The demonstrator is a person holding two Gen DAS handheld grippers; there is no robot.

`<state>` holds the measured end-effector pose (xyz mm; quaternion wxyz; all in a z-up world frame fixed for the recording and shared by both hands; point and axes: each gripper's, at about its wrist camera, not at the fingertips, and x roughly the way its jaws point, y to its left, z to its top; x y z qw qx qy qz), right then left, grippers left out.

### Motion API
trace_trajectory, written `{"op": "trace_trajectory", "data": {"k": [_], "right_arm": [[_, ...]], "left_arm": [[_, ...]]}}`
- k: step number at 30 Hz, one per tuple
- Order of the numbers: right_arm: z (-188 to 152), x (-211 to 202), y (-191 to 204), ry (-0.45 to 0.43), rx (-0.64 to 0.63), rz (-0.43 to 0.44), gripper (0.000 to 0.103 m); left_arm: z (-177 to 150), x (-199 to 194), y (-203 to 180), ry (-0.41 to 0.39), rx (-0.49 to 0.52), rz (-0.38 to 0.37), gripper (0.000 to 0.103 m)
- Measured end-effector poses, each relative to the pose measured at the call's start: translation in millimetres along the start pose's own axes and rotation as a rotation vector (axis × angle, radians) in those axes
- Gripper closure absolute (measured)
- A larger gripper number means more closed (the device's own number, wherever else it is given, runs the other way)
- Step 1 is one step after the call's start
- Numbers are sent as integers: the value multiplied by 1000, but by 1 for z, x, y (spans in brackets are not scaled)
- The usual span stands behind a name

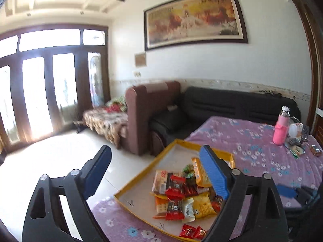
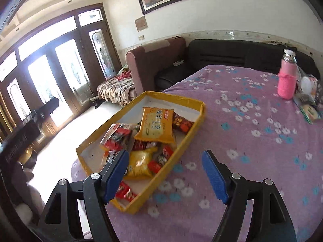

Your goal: Organize snacks

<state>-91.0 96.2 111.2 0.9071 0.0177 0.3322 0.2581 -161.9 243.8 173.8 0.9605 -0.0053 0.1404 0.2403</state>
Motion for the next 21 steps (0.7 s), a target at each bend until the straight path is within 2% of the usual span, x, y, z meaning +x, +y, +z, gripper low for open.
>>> {"op": "trace_trajectory", "data": {"k": [4,11,17,21], "right_arm": [[-21,-20,-4,-4,13,19,27],[-45,-44,18,-34,-82,30,27],[-56,-52,28,-35,-120,44,27],[-59,-57,29,-42,-129,44,26]], "left_arm": [[1,-16,-5,-9,21,26,5],[-14,-14,-8,122,-60,-42,5],[-19,-21,-13,203,-98,-103,5],[-24,-20,-19,235,-89,-112,5]]}}
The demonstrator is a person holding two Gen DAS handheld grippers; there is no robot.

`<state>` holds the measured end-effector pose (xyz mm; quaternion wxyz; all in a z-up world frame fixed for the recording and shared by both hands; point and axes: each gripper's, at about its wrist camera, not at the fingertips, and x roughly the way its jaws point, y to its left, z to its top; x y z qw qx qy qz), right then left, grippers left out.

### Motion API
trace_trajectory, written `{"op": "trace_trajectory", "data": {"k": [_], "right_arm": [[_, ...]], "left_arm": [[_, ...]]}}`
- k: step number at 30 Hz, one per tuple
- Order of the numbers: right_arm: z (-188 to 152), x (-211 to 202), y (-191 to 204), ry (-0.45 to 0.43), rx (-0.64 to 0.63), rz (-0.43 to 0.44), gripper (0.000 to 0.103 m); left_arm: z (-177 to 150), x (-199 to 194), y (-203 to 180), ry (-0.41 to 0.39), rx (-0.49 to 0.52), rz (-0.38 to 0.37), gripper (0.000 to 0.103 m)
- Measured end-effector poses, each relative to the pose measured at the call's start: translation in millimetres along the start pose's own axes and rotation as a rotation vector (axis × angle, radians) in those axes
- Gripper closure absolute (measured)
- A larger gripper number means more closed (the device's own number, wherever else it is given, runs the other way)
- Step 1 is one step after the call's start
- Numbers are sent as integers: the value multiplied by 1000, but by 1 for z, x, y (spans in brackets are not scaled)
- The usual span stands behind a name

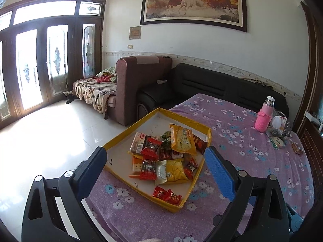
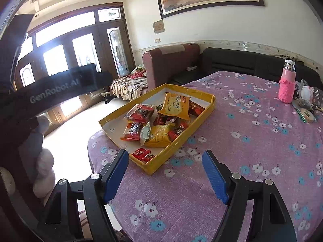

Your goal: Organize snacks

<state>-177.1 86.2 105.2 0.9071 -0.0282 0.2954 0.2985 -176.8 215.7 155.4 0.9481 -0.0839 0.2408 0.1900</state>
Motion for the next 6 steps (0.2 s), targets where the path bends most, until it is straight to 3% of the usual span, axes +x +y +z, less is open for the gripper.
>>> {"op": "trace_trajectory", "data": {"k": [6], "right_arm": [[-1,-2,-4,-3,10,-3,26]], "left_arm": [[-5,10,-4,69,-14,-39,5]]}}
